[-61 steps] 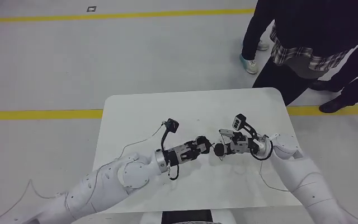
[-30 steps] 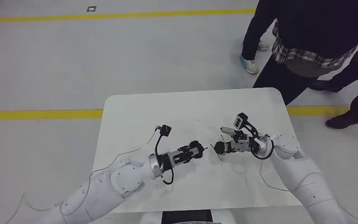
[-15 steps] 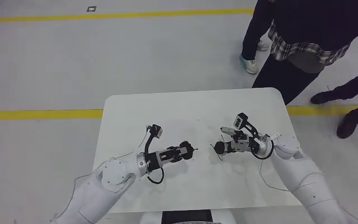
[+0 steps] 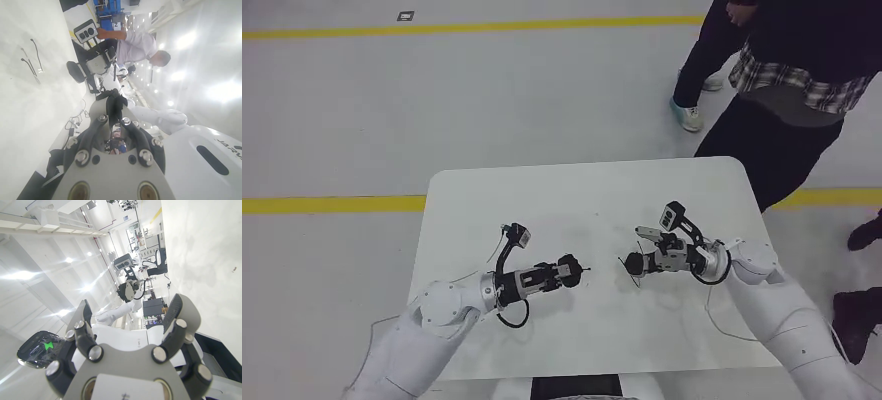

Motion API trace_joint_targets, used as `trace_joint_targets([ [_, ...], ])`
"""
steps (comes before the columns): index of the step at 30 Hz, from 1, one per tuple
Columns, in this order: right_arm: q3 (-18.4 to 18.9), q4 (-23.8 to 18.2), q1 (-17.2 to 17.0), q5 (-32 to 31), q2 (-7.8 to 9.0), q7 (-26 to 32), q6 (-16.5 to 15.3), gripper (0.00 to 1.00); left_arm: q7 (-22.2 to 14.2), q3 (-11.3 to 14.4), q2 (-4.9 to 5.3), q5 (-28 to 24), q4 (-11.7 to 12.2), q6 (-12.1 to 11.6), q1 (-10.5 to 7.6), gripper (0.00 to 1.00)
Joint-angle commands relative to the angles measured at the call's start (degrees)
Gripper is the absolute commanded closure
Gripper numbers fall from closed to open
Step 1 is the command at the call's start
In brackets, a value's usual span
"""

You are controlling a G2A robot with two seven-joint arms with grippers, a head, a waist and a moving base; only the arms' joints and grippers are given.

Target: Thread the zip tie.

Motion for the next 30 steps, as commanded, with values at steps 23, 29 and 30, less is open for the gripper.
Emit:
trace_joint_targets([
  [23, 4.8, -11.52, -1.44, -35.69, 3.51, -4.17, -1.81, 0.0, 0.0, 0.0, 0.0, 0.0, 0.0, 0.0, 0.0, 1.0],
  [29, 4.06, -13.73, 0.27, -43.97, 4.08, -1.6, -7.68, 0.0, 0.0, 0.0, 0.0, 0.0, 0.0, 0.0, 0.0, 1.0],
  [30, 3.78, -14.08, 0.69, -44.73, 4.12, -0.98, -8.32, 0.0, 0.0, 0.0, 0.0, 0.0, 0.0, 0.0, 0.0, 1.0],
])
